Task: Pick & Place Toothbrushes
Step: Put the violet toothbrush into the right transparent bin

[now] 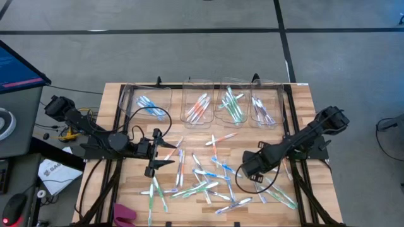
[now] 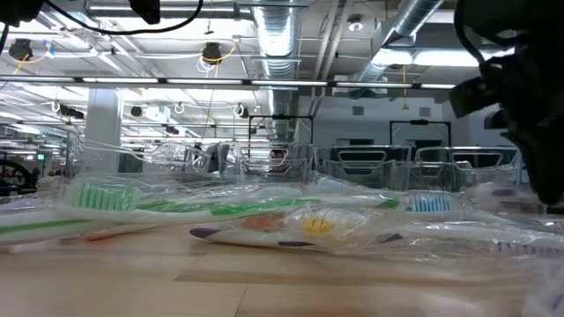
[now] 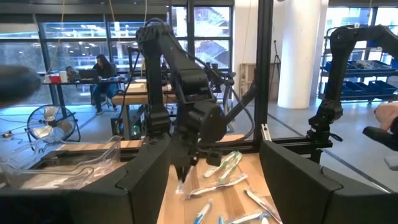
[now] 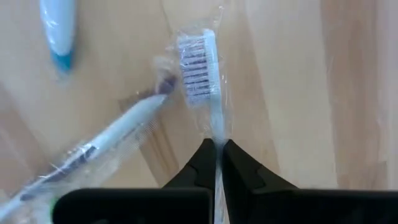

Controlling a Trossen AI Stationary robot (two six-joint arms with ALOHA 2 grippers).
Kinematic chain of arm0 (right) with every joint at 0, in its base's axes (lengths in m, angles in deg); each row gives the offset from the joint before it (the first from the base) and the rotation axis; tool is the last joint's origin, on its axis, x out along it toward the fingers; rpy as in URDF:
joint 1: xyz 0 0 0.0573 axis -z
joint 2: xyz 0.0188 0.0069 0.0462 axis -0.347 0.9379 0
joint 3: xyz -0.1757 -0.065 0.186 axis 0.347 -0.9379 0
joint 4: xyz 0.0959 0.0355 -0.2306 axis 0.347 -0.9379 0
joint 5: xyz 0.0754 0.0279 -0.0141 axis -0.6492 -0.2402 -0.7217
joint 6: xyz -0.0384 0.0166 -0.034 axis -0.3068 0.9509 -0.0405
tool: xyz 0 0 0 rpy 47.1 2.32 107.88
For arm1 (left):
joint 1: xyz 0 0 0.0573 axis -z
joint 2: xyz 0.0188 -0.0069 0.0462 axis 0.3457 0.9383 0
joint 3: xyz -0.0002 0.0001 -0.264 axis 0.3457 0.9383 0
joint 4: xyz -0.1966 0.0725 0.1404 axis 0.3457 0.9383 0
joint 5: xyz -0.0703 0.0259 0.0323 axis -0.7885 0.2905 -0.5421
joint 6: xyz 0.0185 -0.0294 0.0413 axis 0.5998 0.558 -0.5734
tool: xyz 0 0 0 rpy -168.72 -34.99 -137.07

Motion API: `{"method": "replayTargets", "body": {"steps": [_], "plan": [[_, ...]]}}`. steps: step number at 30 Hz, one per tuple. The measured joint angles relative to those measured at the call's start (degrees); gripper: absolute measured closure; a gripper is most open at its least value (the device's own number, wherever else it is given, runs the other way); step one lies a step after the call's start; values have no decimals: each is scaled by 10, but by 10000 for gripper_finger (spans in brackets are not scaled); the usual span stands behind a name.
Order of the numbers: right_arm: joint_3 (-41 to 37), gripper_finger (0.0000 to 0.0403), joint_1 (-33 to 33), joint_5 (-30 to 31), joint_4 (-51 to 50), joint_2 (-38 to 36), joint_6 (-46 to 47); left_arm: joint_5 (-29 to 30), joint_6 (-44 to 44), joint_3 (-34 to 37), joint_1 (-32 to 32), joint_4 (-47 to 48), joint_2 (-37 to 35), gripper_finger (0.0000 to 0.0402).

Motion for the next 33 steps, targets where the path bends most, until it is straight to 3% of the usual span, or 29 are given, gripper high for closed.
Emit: {"method": "replayTargets", "body": {"steps": [7, 13, 18, 23, 33], "plan": [[62, 402, -32, 4, -139, -1, 67, 0, 0, 0, 0, 1, 0, 161], [151, 402, -68, 47, -274, -2, 113, 0, 0, 0, 0, 1, 0, 161], [228, 403, -102, 122, -373, -18, 152, 0, 0, 0, 0, 2, 0, 161], [242, 403, -112, 193, -372, -84, 166, 0, 0, 0, 0, 2, 0, 161], [241, 403, -49, 383, -372, -253, 204, 0, 2, 0, 0, 3, 0, 161]]}}
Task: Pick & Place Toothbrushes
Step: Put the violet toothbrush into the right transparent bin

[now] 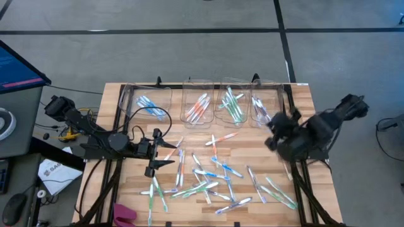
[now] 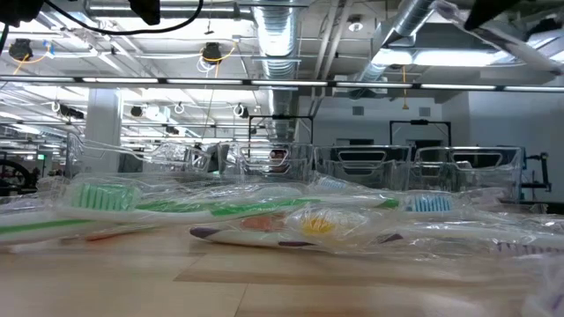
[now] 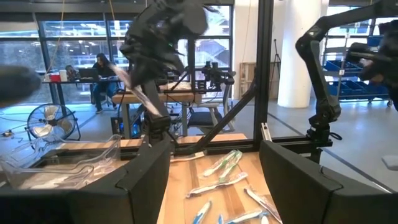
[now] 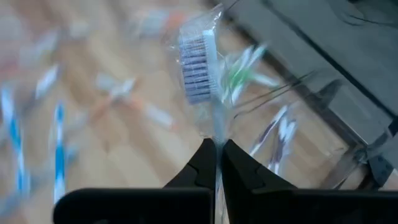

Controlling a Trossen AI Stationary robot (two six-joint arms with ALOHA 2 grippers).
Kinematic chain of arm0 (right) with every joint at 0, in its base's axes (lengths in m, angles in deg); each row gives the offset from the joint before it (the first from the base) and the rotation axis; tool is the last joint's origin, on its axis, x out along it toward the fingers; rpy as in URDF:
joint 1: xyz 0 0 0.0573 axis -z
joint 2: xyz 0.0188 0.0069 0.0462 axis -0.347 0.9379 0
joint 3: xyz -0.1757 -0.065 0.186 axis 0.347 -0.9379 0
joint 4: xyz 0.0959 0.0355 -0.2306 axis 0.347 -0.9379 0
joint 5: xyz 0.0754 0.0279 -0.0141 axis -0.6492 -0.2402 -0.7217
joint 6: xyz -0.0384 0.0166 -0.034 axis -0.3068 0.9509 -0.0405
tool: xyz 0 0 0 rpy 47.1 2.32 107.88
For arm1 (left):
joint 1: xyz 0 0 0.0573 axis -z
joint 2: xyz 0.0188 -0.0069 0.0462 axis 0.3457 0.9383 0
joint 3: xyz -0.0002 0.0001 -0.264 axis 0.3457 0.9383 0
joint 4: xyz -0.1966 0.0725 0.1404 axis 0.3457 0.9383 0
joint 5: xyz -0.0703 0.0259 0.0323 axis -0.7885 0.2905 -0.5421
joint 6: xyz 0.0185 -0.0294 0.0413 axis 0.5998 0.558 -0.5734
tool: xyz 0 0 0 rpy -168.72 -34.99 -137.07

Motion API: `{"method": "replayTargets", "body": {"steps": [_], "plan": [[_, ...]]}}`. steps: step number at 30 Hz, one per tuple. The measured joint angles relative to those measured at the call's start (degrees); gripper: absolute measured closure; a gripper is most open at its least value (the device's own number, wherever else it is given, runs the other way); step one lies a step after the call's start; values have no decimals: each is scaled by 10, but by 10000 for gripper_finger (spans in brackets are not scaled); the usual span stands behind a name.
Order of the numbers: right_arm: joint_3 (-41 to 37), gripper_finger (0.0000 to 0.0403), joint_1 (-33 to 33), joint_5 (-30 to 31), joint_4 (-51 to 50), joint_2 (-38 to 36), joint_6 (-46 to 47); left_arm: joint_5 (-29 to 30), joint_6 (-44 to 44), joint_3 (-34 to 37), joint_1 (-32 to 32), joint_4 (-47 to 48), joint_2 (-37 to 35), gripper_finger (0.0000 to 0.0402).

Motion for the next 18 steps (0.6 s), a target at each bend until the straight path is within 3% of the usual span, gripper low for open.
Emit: {"method": "replayTargets", "body": {"steps": [4, 10, 18], "plan": [[0, 403, 36, 28, 0, -25, 19, 0, 0, 0, 0, 3, 0, 161], [-8, 403, 123, 68, 3, -49, -56, 0, 0, 0, 0, 3, 0, 161], [-131, 403, 300, 80, 30, -151, -97, 0, 0, 0, 0, 2, 0, 161]]}}
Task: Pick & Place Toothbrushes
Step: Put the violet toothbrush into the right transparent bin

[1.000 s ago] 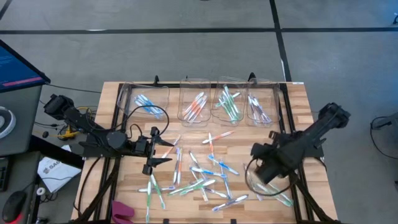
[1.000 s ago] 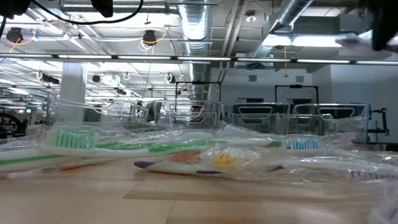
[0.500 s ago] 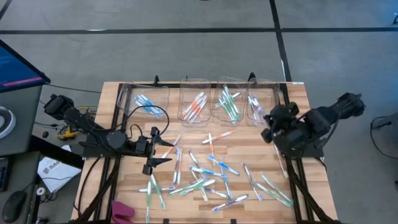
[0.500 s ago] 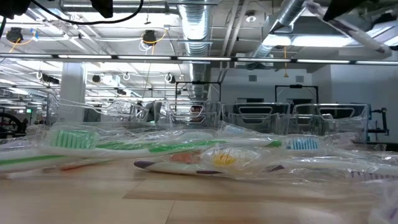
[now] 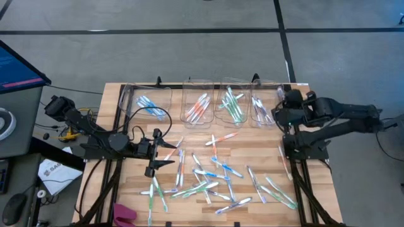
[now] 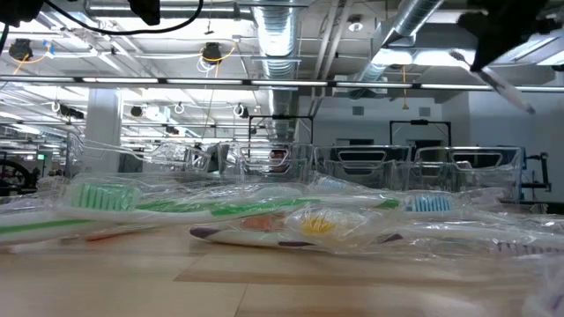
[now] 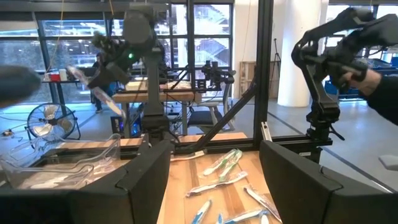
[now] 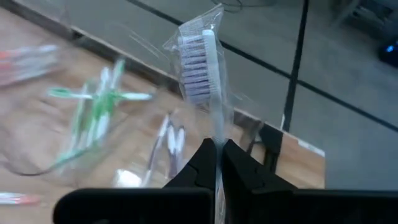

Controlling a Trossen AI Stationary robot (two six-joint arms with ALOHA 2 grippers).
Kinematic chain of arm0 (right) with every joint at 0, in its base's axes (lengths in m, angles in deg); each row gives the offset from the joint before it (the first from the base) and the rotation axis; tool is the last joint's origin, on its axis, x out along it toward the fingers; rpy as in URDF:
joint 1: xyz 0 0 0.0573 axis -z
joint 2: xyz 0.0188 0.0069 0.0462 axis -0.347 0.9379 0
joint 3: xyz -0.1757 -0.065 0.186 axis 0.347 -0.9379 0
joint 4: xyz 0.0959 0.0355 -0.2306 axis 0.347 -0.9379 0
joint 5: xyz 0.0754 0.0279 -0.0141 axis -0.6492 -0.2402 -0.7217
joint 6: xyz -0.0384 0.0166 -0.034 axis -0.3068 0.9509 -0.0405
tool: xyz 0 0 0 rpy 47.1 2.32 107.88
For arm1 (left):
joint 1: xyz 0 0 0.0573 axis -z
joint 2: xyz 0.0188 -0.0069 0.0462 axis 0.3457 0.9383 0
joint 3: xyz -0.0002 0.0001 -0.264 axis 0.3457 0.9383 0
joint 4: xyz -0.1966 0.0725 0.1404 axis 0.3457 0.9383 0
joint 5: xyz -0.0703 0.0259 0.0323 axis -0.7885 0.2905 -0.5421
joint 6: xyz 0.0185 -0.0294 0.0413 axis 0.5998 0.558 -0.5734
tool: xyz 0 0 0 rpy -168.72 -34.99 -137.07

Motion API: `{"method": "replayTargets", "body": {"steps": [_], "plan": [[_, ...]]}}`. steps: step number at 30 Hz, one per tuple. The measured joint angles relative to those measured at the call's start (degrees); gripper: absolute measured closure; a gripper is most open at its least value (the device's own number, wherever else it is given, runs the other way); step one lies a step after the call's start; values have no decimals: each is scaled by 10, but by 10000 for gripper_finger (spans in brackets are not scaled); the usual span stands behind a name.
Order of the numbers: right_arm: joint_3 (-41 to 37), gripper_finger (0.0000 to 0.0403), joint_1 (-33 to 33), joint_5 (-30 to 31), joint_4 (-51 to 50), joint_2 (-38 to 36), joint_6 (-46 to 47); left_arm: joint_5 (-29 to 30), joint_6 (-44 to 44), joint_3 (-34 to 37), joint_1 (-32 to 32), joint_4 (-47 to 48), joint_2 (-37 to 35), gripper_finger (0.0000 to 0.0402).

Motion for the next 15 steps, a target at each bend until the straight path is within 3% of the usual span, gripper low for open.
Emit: {"method": "replayTargets", "body": {"steps": [6, 11, 15], "plan": [[-106, 403, 64, -44, 187, -88, -154, 0, 0, 0, 0, -1, 0, 161], [-127, 403, 130, -109, 350, -133, -284, 0, 0, 0, 0, -2, 0, 161], [-126, 403, 208, -183, 416, -130, -320, 0, 0, 0, 0, -11, 0, 161]]}}
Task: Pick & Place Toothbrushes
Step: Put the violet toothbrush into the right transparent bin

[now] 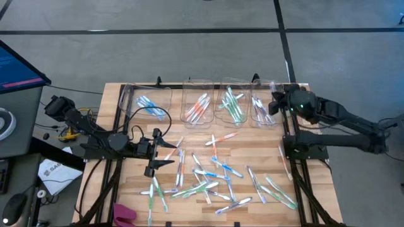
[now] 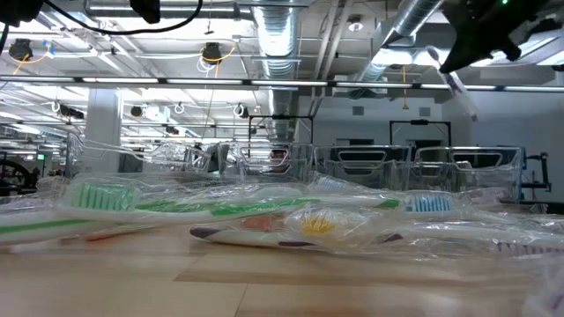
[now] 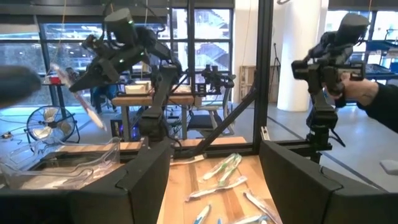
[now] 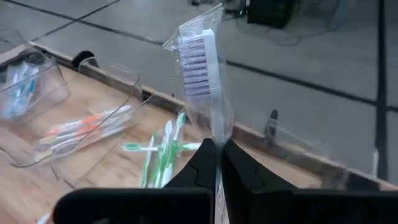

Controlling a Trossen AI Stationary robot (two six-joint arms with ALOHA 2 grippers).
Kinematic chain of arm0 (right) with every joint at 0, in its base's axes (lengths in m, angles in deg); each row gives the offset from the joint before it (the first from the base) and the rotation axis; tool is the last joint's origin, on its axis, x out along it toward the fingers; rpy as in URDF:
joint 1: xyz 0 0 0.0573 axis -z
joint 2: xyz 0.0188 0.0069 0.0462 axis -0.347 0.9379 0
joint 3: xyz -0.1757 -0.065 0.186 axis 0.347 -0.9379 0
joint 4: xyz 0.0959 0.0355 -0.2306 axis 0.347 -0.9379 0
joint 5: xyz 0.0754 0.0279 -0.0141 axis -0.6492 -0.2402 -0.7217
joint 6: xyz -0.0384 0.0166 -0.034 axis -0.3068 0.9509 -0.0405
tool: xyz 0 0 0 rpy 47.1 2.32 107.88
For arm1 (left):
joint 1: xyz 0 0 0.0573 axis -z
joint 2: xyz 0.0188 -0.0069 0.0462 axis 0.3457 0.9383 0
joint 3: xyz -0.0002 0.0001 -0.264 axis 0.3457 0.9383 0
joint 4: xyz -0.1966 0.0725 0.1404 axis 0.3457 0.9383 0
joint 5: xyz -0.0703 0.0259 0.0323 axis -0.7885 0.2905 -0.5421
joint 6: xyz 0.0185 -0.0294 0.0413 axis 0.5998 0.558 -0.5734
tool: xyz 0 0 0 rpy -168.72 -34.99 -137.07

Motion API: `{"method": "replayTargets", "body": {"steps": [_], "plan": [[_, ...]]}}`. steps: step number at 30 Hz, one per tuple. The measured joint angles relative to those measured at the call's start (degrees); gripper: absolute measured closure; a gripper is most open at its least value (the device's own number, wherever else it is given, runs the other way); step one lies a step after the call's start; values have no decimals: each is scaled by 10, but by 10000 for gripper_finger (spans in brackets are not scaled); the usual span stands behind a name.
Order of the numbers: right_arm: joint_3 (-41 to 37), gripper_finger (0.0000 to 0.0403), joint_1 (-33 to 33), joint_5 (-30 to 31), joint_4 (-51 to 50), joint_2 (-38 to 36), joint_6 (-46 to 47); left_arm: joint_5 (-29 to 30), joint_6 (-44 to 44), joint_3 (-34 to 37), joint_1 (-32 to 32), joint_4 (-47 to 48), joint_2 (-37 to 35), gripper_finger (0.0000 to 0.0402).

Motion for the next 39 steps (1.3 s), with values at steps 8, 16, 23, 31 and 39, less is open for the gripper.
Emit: {"method": "replayTargets", "body": {"steps": [8, 16, 23, 31, 39], "plan": [[0, 403, 147, -89, -6, 97, -2, 0, 0, 0, 0, -1, 0, 161], [-1, 403, 220, -133, 21, 218, -22, -4, 0, 0, 1, -3, 0, 161], [-1, 390, 249, -133, -6, 279, -14, -6, 0, 0, 1, -3, 0, 161], [0, 294, 240, -133, -14, 313, 12, -6, 0, 0, 1, -4, 0, 161], [0, 226, 241, -127, -21, 310, 5, -6, 0, 0, 1, -4, 0, 161]]}}
